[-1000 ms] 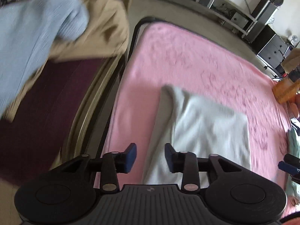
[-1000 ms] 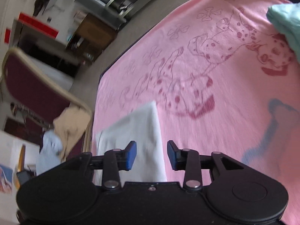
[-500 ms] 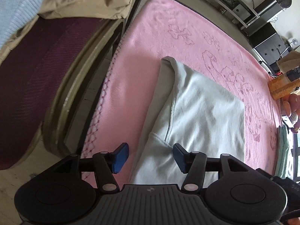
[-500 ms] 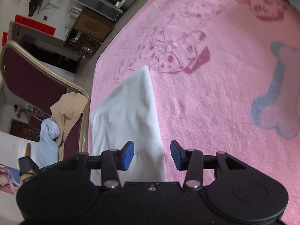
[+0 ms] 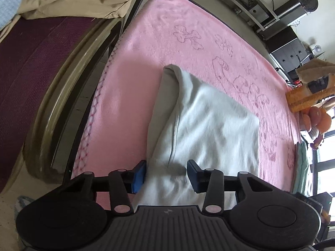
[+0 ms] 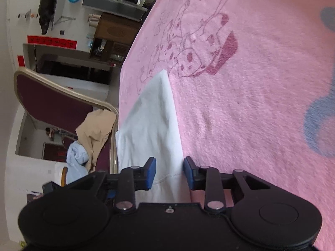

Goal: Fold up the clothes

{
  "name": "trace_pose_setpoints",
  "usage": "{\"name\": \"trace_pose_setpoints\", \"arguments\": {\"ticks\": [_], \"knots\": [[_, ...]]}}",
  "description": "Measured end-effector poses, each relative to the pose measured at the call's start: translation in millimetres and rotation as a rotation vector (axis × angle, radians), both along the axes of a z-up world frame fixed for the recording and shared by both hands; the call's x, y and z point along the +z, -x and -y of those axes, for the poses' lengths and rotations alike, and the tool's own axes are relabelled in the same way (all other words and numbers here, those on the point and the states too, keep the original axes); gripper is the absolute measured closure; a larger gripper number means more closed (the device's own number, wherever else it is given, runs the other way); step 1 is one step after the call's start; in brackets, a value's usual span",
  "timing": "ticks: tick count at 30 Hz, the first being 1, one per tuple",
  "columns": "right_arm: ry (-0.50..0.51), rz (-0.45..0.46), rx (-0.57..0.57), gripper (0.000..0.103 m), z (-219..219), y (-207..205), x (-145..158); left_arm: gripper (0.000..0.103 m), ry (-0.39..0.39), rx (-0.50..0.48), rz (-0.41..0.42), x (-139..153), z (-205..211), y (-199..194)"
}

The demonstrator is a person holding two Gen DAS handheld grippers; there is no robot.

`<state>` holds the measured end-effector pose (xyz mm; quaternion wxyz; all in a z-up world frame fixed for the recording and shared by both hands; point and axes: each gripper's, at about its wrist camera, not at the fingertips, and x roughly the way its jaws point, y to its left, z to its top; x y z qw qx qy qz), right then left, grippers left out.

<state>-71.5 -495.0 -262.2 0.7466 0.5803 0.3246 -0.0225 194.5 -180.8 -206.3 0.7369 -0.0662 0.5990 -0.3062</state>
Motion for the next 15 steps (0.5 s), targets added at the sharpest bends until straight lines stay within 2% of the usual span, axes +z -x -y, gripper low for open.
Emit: {"name": "trace_pose_setpoints", "arguments": {"ticks": [5,9,11,15], "knots": [[0.086,-0.002,-0.007,0.075,-4,-17,7,0.061,0.04,0.01,-0.011,-2,9,-14],[0.095,0.019,-0.05,0.075,-2,-29,4,0.062,0.087,0.014,-0.023,-3,12,-20],[0.078,0.045,-0.032,0.075,-1,-31,2,0.065,0.111,0.005,-0.029,-2,10,-18],[0.065,0.075,-0.026,0.076,2,-37,-2,0.066,0.087,-0.018,-0.012,-4,17,-16]]}}
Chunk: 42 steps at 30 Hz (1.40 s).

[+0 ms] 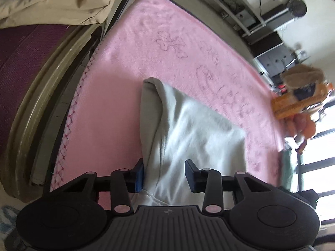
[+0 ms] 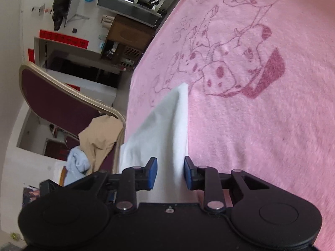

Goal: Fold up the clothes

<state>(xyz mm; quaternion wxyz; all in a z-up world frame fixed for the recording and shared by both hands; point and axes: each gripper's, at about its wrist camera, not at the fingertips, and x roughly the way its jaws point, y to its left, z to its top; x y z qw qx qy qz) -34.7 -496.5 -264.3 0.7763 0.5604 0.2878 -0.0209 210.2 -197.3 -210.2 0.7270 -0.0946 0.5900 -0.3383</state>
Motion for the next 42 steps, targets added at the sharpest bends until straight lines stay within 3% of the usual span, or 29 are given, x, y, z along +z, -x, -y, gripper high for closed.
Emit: {"name": "trace_pose_setpoints", "arguments": {"ticks": [5,7,8,9,10,13,16,21,26,30,34,42], "knots": [[0.015,0.009,-0.039,0.079,6,-10,-4,0.06,0.026,0.024,0.009,-3,9,-8],[0.046,0.007,-0.044,0.079,1,-16,-2,0.063,0.024,0.009,0.034,-2,15,-5],[0.062,0.006,-0.047,0.082,-2,-19,-2,0.066,0.006,-0.006,0.061,-1,18,0],[0.082,-0.009,-0.052,0.089,-4,-19,0,0.084,-0.014,-0.021,0.089,0,22,4],[0.103,-0.026,-0.058,0.094,-6,-20,1,0.091,-0.038,-0.03,0.121,3,26,9],[0.195,-0.072,-0.066,0.096,-15,-22,11,0.095,-0.088,-0.039,0.224,15,27,25],[0.309,-0.071,-0.056,0.098,-32,-19,34,0.095,-0.094,-0.053,0.361,39,24,52],[0.424,0.039,-0.051,0.098,-53,21,92,0.095,-0.035,-0.027,0.602,94,10,124],[0.54,0.168,-0.071,0.098,-69,77,156,0.095,0.095,-0.008,0.718,147,0,188],[0.605,0.247,-0.157,0.098,-58,137,197,0.095,0.179,-0.058,0.764,174,24,234],[0.672,0.237,-0.249,0.098,-31,193,219,0.095,0.237,-0.145,0.791,185,70,277],[0.735,0.139,-0.42,0.098,56,277,226,0.095,0.308,-0.314,0.698,175,201,333]]}}
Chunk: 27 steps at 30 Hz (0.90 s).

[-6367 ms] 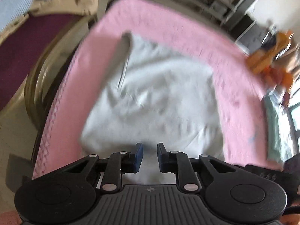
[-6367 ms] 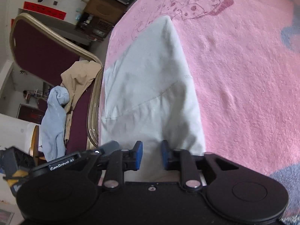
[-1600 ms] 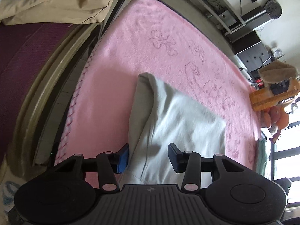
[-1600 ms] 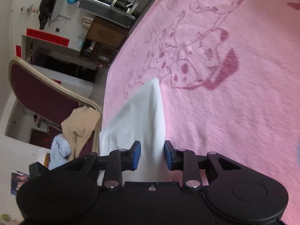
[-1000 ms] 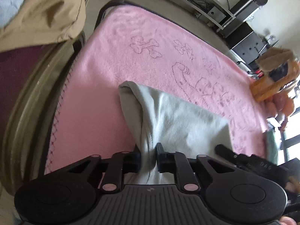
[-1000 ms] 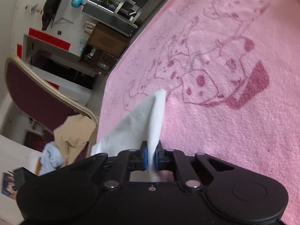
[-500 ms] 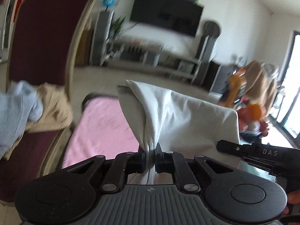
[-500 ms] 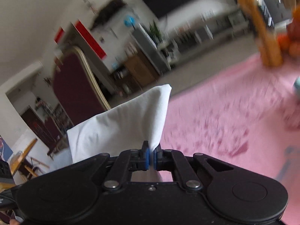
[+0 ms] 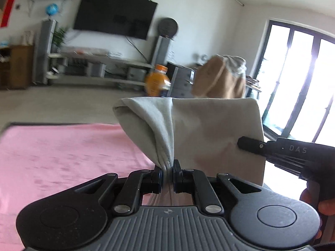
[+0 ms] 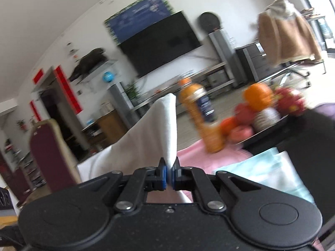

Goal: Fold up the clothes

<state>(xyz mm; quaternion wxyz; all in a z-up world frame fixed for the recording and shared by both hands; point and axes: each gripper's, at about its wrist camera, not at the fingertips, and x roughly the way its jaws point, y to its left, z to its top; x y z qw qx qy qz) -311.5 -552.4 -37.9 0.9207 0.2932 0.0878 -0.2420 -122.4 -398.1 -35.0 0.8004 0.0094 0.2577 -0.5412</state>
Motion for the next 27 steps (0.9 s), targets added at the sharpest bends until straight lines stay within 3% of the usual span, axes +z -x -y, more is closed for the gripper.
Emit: {"name": "trace_pose_setpoints", "arguments": {"ticks": [7,17,20,21,22,24,27], "knots": [[-0.012,-0.039,-0.075,0.098,78,21,-21,0.095,-0.048,-0.021,-0.038,-22,71,4],[-0.115,-0.133,-0.083,0.098,150,-16,-84,0.095,-0.154,-0.003,-0.074,-59,144,-13],[-0.124,-0.161,-0.08,0.098,165,-35,-100,0.087,-0.201,0.032,-0.079,-72,169,-29],[-0.123,-0.175,-0.08,0.093,169,-43,-106,0.081,-0.232,0.067,-0.078,-80,177,-38],[-0.125,-0.215,-0.097,0.089,174,-49,-111,0.08,-0.266,0.11,-0.076,-86,184,-47],[-0.13,-0.298,-0.135,0.07,184,-60,-122,0.084,-0.321,0.184,-0.088,-95,190,-64],[-0.142,-0.291,-0.154,0.062,179,-42,-118,0.083,-0.338,0.2,-0.098,-94,172,-72]]}}
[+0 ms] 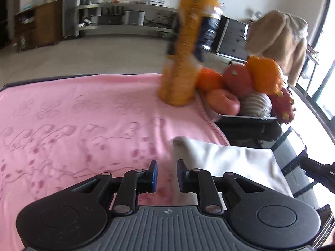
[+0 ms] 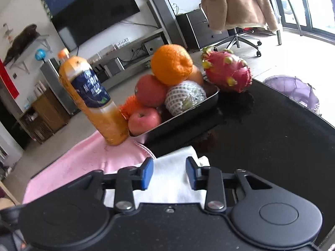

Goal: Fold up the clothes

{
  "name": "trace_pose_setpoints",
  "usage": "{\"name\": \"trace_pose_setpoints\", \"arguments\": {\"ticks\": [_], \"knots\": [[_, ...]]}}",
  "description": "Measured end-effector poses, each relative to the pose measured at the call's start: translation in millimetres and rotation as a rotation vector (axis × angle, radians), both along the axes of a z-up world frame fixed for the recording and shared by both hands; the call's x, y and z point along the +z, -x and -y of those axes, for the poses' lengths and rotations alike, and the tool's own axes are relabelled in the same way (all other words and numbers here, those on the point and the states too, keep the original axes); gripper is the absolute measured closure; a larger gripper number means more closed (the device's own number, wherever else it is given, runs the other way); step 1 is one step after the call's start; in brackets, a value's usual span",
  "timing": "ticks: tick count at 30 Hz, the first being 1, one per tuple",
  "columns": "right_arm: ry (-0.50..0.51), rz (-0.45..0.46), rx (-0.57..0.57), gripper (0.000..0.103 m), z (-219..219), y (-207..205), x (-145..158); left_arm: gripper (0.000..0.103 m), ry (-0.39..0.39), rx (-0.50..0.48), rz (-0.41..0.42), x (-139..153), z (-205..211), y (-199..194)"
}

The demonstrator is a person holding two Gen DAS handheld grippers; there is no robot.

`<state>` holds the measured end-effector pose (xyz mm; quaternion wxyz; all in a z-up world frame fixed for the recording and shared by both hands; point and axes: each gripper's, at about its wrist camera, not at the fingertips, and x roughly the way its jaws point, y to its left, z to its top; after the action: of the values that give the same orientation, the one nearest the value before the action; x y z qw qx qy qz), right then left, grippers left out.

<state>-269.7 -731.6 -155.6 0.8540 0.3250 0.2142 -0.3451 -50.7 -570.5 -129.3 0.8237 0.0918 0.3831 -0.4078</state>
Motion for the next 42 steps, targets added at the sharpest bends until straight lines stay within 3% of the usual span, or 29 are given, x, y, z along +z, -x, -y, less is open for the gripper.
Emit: {"name": "trace_pose_setpoints", "arguments": {"ticks": [3,7,8,9,10,13,17,21,24,26,28,31,33,36,40,42], "knots": [[-0.006,-0.012,-0.006,0.06,-6,20,4,0.084,-0.017,0.011,-0.009,1,-17,-7],[-0.059,-0.026,0.032,0.06,-19,41,8,0.084,-0.041,-0.107,-0.025,-1,-32,24],[-0.063,-0.036,0.056,0.064,-25,44,8,0.085,-0.049,-0.15,-0.019,-3,-32,36],[-0.068,-0.046,0.08,0.077,-30,47,8,0.084,-0.058,-0.193,-0.013,-6,-32,47],[-0.073,-0.056,0.104,0.083,-36,49,8,0.084,-0.068,-0.235,-0.005,-8,-31,58],[-0.062,-0.189,0.193,0.086,-55,44,-4,0.085,-0.123,-0.322,0.023,-21,-27,89],[-0.066,-0.321,0.218,0.087,-65,48,-22,0.077,-0.209,-0.324,0.002,-40,-29,101],[-0.08,-0.399,0.165,0.087,-73,61,-22,0.076,-0.272,-0.303,0.013,-31,-43,104],[-0.018,-0.367,0.148,0.087,-86,69,7,0.075,-0.264,-0.266,0.028,-4,-54,104],[0.026,-0.289,0.145,0.086,-96,72,36,0.059,-0.256,-0.243,0.038,14,-62,104],[0.064,-0.251,0.147,0.081,-107,72,67,0.049,-0.232,-0.227,0.056,35,-71,110],[0.114,-0.241,0.152,0.058,-126,68,109,0.031,-0.186,-0.212,0.073,66,-87,118],[0.137,-0.25,0.154,0.04,-139,67,132,0.026,-0.153,-0.221,0.067,82,-100,125],[0.148,-0.28,0.147,0.025,-158,69,155,0.017,-0.12,-0.234,0.058,101,-116,134],[0.147,-0.337,0.104,0.022,-179,76,175,0.012,-0.104,-0.251,0.051,117,-135,143],[0.126,-0.345,0.079,0.014,-186,82,184,0.01,-0.105,-0.261,0.042,120,-142,147]]}}
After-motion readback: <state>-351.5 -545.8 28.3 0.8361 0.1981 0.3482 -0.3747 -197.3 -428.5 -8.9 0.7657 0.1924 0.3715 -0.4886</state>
